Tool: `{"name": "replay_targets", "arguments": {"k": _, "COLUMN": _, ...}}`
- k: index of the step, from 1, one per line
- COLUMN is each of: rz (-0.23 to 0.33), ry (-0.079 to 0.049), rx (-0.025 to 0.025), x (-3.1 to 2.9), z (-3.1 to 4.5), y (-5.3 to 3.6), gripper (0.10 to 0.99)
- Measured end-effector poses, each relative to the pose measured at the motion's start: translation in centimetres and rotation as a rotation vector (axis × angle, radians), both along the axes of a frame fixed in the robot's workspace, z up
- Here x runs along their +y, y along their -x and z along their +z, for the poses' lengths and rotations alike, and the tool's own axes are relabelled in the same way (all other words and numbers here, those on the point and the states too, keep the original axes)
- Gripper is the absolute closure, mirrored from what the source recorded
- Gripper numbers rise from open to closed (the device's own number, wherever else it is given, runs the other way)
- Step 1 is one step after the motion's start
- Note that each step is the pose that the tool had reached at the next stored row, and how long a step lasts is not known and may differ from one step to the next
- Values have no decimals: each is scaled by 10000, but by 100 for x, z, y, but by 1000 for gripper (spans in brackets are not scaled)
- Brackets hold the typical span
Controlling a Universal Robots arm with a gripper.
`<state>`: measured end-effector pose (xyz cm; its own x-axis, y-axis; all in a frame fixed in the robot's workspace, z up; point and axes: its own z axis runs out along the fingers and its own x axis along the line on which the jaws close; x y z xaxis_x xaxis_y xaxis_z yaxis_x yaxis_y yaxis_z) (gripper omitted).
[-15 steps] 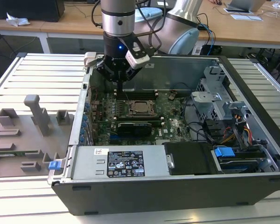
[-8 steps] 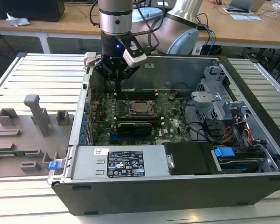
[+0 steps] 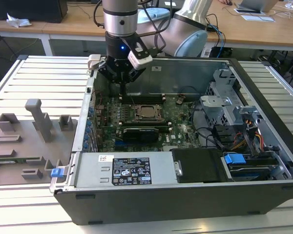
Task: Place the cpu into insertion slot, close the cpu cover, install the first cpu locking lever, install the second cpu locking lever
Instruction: 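Install the first cpu locking lever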
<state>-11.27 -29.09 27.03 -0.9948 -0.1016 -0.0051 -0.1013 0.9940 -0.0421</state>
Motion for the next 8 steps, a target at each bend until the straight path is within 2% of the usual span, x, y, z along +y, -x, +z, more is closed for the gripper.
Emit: {"name": "replay_targets", "arguments": {"k": 8, "rz": 0, "ry": 1, "rx": 1, "x": 10, "z": -48, "y": 12, "gripper": 980}}
